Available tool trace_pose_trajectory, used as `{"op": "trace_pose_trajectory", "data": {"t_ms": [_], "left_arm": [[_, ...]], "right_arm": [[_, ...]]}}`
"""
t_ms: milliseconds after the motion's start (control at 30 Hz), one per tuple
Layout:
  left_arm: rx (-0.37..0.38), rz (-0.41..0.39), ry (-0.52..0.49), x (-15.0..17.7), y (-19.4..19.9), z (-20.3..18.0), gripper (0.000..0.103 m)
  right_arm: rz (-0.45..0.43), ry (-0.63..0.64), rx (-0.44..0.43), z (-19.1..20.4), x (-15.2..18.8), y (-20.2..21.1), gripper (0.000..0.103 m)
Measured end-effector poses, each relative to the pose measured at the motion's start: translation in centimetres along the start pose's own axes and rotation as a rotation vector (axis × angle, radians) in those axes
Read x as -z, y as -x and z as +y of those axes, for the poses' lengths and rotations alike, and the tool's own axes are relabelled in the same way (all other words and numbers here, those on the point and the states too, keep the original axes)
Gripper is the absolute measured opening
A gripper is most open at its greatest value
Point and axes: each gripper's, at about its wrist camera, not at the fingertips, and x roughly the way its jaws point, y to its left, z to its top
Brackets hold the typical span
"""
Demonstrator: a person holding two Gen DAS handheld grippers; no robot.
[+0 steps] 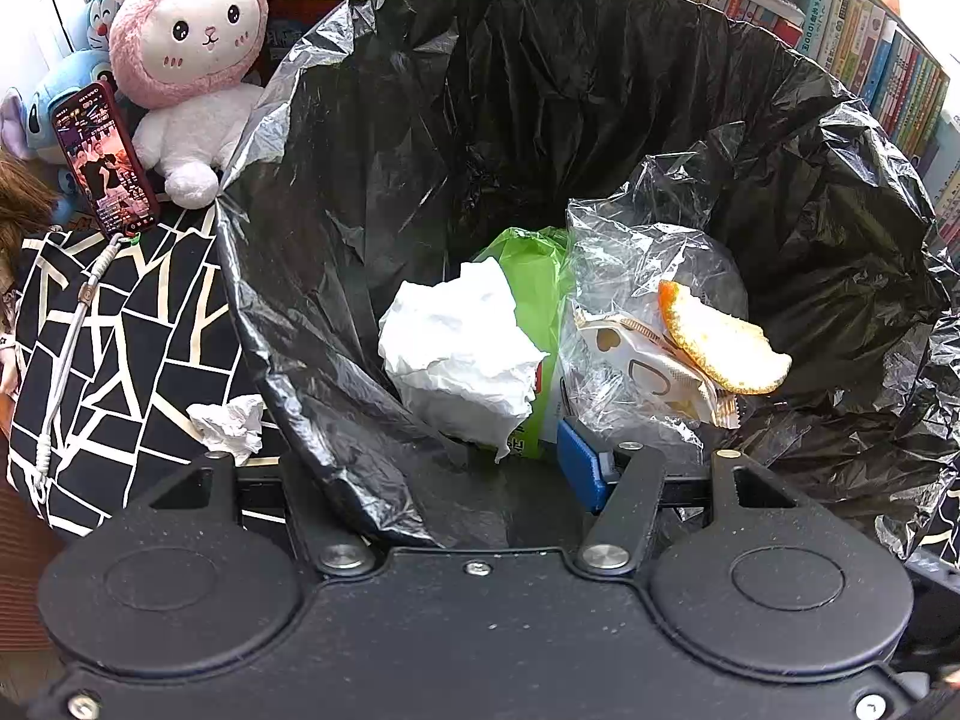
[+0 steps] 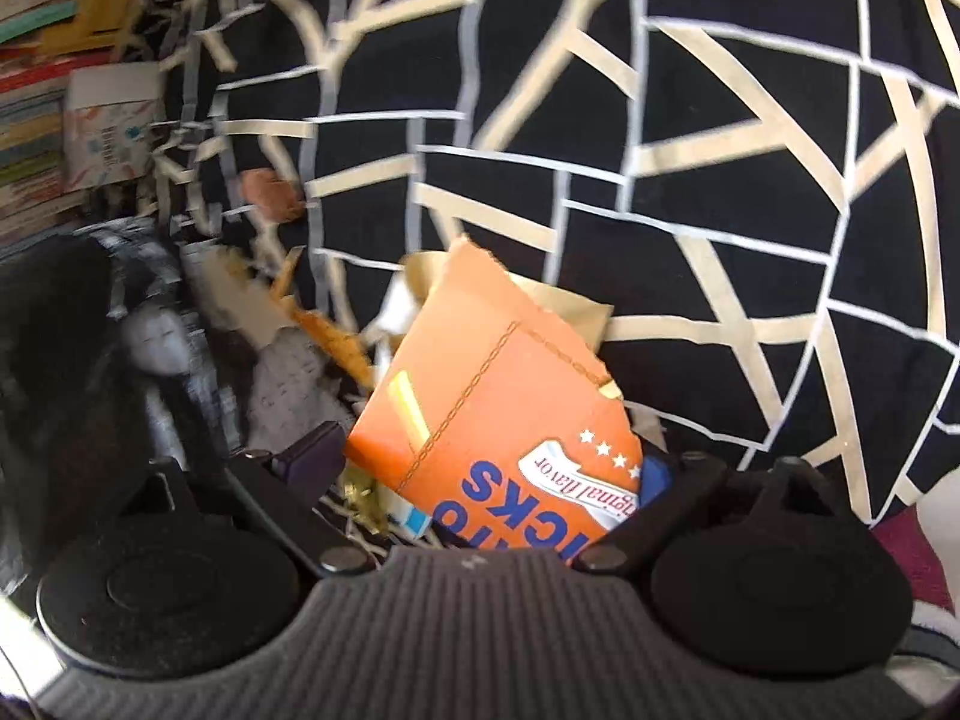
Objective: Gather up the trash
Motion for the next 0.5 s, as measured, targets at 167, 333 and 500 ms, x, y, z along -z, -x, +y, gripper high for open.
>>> {"op": "trace_pose_trajectory", "data": {"t_ms": [167, 333, 500], "left_arm": [[0.0, 0.0, -0.001, 0.0, 0.0, 0.0, 0.059], [0.0, 0.0, -0.001, 0.0, 0.0, 0.0, 0.059], [0.0, 0.0, -0.001, 0.0, 0.0, 0.0, 0.059]], "right_arm": [[-0.056, 0.081, -0.062, 1.5, 0.4, 2.5, 0.092], [-0.116, 0.165, -0.121, 2.9, 0.7, 5.1, 0.092], [-0.16, 0.218, -0.17, 3.9, 0.5, 6.9, 0.092]]}}
